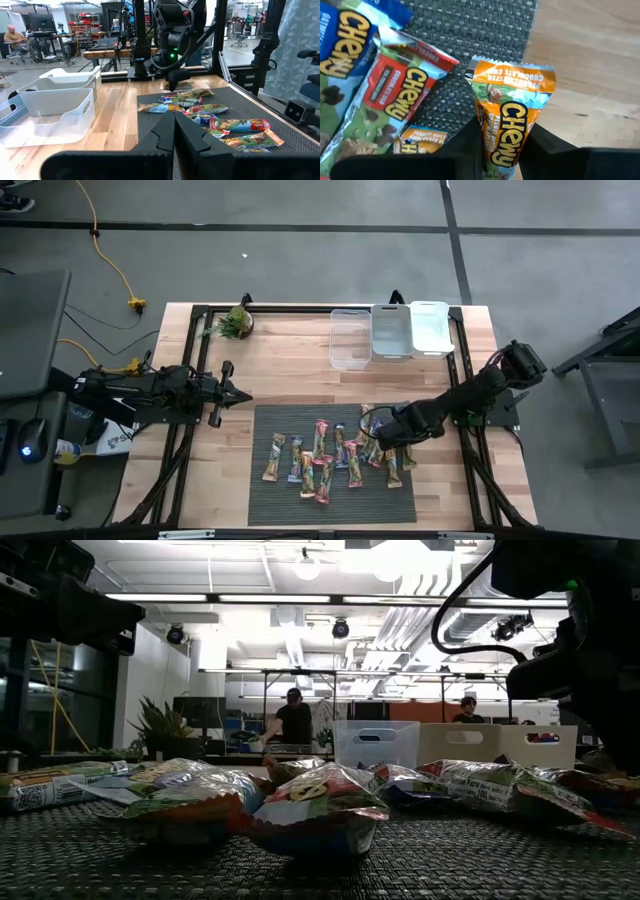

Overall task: Pick and place Granola Bars by type
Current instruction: Put the yellow granola bar into the transparent bin

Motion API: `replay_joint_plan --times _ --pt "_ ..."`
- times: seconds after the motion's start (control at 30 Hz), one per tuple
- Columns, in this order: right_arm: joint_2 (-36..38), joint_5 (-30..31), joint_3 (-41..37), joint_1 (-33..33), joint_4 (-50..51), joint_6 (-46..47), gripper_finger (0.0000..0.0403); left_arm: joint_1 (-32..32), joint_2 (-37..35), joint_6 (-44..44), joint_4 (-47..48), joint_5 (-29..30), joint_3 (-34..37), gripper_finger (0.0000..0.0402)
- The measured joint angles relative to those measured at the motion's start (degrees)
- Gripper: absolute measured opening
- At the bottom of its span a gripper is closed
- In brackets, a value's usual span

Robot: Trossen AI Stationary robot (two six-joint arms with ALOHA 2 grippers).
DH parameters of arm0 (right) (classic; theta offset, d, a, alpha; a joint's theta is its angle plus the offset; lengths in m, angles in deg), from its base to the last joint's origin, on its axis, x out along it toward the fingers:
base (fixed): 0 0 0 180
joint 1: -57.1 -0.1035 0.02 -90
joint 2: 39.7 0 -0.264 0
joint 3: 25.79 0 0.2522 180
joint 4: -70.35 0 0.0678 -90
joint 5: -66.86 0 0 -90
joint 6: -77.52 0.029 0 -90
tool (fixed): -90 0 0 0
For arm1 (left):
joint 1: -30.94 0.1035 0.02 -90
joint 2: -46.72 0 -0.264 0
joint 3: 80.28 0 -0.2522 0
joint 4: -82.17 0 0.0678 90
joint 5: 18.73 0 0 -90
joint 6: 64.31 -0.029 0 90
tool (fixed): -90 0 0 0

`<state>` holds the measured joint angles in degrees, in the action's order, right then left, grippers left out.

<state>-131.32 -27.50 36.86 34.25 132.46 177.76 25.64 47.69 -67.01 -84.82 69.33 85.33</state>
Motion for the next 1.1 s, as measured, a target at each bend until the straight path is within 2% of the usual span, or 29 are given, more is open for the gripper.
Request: replay_joint_plan --times 0.23,0.43,0.57,0.73,0.87,1.1 --pt "2.20 -0.94 0.02 -0.02 -1.79 -0.16 0.0074 -0.01 0.00 0.00 -0.02 0.00 -0.01 0.0001" --pt "9.63 5.65 0.04 0.37 -3.58 -0.24 0.0074 0.01 0.01 0.00 -0.01 0.00 -0.01 0.0001" --pt "15.20 10.64 0.09 1.69 -7.41 -4.73 0.0074 0.01 0.00 0.00 -0.02 0.00 -0.01 0.0001" --pt "20.49 17.70 0.09 3.98 -14.01 -16.93 0.0074 0.01 0.01 0.00 -0.01 0.00 0.01 0.0001" --pt "22.72 24.12 0.11 5.60 -23.52 -30.41 0.0074 0.01 0.00 0.00 0.00 0.00 0.00 0.0001" --pt "22.63 25.31 0.14 8.89 -44.38 -53.66 0.0074 0.01 0.00 0.00 0.00 -0.02 0.01 0.0001"
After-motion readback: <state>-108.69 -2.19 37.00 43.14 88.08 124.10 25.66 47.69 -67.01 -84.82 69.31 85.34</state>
